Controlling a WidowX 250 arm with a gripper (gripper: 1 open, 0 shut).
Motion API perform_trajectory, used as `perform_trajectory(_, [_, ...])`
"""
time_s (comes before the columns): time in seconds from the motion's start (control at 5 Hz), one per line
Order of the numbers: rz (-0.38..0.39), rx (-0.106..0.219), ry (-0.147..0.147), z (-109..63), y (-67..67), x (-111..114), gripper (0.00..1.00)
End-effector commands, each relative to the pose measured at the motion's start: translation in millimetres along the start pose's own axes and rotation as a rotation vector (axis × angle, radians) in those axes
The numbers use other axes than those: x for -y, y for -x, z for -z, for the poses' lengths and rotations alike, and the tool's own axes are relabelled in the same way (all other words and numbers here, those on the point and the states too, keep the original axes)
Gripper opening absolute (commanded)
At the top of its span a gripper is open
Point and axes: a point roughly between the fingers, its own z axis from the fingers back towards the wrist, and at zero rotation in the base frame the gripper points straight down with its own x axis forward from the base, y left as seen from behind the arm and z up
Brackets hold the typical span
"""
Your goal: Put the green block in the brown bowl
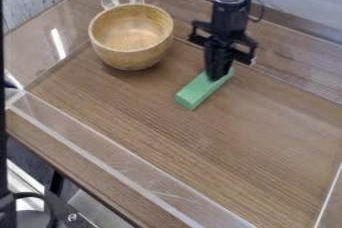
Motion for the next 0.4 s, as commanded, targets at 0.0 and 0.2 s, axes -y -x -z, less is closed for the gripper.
perform_trajectory(0.0, [0.002, 0.135, -0.016, -55.0, 1.1, 0.1, 0.00])
perform_trajectory(0.2, [-0.003, 0.197, -0.019, -87.2, 8.1, -1.9, 0.00])
